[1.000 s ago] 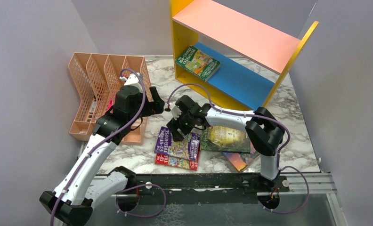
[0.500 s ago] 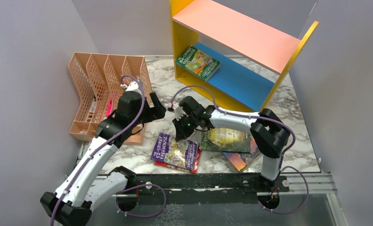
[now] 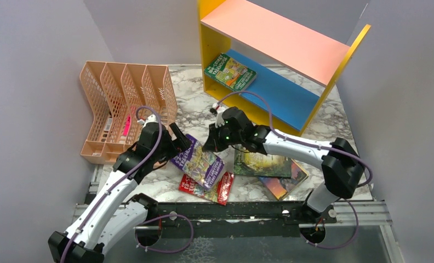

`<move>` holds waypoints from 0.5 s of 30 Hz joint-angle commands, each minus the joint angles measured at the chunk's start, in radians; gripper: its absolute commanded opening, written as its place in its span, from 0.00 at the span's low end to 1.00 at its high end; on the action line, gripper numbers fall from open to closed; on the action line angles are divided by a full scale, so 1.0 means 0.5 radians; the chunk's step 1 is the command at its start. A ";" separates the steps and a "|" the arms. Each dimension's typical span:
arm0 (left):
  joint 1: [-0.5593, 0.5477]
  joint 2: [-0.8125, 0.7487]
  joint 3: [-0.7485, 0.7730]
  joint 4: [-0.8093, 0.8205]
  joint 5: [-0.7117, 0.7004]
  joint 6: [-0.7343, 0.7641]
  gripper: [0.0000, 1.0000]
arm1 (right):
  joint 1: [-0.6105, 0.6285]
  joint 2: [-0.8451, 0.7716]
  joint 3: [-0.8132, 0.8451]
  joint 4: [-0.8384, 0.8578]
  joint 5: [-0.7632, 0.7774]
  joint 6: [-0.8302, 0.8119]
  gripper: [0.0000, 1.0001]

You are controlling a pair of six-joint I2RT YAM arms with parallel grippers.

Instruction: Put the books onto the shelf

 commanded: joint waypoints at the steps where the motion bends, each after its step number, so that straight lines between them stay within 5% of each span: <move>1: 0.004 -0.056 -0.034 0.010 -0.044 -0.078 0.93 | -0.065 -0.139 0.006 0.323 0.136 0.311 0.01; 15: 0.004 -0.149 -0.048 0.188 -0.047 -0.216 0.95 | -0.256 -0.496 -0.221 0.659 0.069 0.819 0.01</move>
